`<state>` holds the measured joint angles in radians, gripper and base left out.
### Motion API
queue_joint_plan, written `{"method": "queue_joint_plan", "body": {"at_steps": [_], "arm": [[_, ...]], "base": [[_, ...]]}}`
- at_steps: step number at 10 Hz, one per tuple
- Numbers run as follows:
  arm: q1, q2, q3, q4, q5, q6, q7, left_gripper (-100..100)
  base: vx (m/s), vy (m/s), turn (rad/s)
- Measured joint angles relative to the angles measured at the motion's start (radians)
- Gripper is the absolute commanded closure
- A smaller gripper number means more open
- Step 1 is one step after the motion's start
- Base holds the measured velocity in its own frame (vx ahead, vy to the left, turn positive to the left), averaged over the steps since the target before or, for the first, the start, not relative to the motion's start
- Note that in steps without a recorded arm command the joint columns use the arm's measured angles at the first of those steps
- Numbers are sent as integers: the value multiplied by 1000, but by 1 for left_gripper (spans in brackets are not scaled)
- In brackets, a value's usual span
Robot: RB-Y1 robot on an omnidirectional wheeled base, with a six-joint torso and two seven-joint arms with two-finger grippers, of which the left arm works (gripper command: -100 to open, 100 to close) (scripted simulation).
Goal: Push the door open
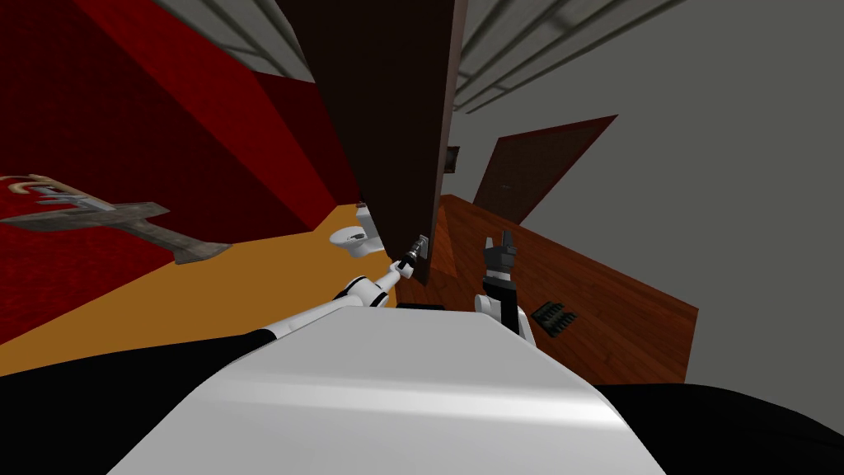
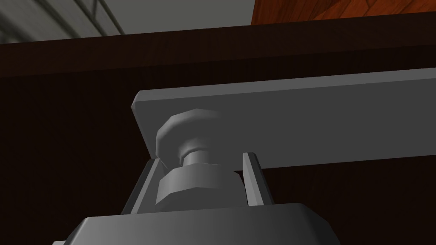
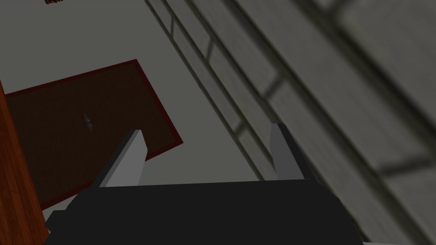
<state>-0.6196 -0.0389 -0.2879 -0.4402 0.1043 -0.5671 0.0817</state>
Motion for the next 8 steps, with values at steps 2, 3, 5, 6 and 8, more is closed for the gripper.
{"method": "queue_joint_plan", "body": {"at_steps": [2, 3, 5, 6, 8], "arm": [[0, 0, 0, 0, 0, 0, 0, 100], [-28, 3, 5, 59, 4, -22, 2, 100], [-27, 13, 5, 73, 4, -31, 3, 100], [-15, 17, 4, 50, 3, -21, 1, 100], [-7, 36, -1, 22, 1, 1, 5, 100]], "base": [[27, -32, -22], [70, -67, -5], [26, -20, 1], [0, 0, 0], [113, -112, -43]]}}
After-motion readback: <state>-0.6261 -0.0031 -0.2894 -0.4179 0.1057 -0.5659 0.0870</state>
